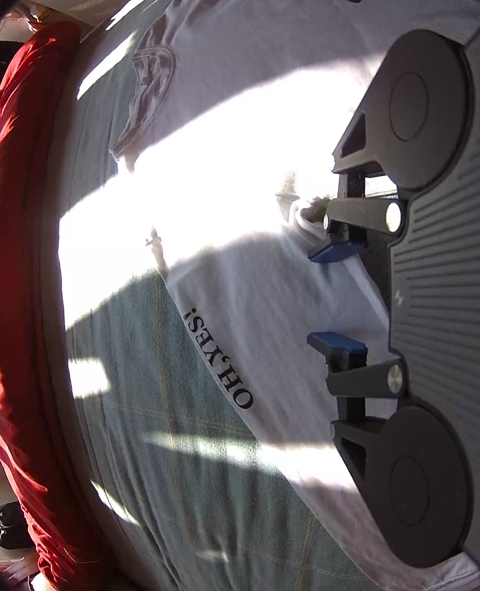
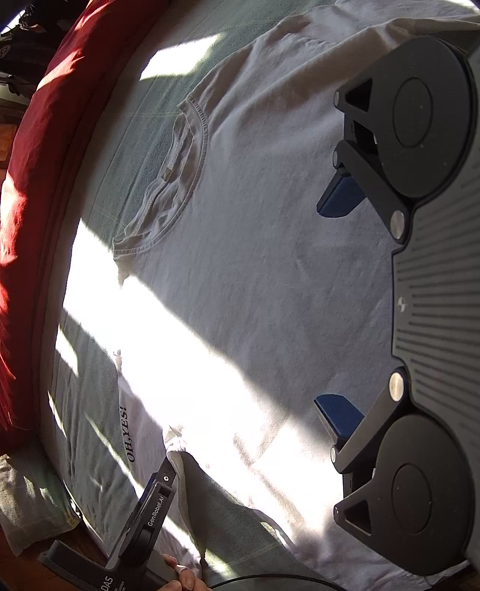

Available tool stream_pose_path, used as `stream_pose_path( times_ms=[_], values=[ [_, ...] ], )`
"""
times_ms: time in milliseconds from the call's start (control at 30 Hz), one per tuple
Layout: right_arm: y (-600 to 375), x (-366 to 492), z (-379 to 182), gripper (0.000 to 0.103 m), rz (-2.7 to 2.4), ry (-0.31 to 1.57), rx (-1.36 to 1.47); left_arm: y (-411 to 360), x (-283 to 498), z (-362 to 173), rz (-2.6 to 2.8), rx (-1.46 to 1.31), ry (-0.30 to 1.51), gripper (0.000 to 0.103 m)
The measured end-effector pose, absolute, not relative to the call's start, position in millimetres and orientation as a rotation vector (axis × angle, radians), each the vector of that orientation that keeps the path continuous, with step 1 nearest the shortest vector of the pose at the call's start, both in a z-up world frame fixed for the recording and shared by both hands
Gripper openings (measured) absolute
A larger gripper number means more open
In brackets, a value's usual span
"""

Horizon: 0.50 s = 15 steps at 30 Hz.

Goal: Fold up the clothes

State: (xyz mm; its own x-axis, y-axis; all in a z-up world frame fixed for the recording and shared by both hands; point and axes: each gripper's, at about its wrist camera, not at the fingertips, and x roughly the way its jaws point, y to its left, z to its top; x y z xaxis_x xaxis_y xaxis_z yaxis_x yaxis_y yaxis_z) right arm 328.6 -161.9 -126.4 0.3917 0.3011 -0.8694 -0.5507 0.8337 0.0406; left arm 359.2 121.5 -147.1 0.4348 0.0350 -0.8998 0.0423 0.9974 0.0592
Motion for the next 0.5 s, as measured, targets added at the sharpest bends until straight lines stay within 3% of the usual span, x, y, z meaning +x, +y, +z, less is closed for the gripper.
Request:
stream_pose_path(
  times_ms=[133, 267, 500],
  values=[
    [-170, 331, -140, 0.103, 0.495, 1.098, -0.235, 127, 335, -146, 0.013, 0.220, 1.121, 0.059],
    [-179, 332, -149, 0.103, 0.456, 1.143, -0.197, 126, 346, -129, 0.027, 0.191, 1.110, 0.054],
    [-172, 331, -152, 0.103, 0.456, 1.145, -0.246, 91, 375, -135, -0.067, 0.122, 1.048, 0.057]
  ],
)
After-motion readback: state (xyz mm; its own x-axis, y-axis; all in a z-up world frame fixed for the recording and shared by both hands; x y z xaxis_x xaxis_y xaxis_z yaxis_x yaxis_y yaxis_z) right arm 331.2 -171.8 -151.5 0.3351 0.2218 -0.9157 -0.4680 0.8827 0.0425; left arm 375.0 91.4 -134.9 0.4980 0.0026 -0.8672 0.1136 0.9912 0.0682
